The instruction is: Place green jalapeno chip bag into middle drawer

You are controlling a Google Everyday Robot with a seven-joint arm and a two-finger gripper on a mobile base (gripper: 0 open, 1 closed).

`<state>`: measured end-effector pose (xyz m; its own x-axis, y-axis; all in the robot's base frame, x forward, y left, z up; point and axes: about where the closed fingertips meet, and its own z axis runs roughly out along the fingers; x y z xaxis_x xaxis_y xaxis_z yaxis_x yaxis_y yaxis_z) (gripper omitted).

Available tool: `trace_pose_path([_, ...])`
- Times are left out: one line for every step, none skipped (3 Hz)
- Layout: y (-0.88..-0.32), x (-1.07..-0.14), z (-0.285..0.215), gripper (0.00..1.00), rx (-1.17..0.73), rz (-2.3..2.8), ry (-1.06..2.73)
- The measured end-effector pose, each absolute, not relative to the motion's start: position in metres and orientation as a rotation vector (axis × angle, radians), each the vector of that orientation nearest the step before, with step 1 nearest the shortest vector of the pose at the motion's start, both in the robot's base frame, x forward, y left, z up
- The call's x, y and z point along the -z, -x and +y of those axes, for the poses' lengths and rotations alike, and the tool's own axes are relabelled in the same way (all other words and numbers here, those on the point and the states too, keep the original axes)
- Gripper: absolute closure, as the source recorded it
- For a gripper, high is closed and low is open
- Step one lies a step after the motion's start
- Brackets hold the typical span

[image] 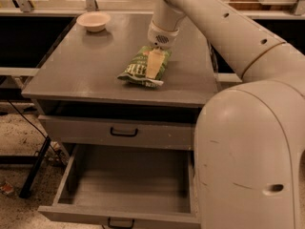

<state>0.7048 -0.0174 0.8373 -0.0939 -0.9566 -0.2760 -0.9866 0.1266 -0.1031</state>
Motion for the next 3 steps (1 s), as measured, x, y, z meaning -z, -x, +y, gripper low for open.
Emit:
trace_pose_path([-0.7048, -0.8373, -0.0174, 0.95, -0.156, 2.132, 1.904])
trace_pose_path([-0.7048, -0.8373, -0.0174, 1.0, -0.156, 2.132, 1.904])
trace_pose_path([-0.7052, -0.8387, -0.0167, 1.0, -0.154, 2.128, 1.901])
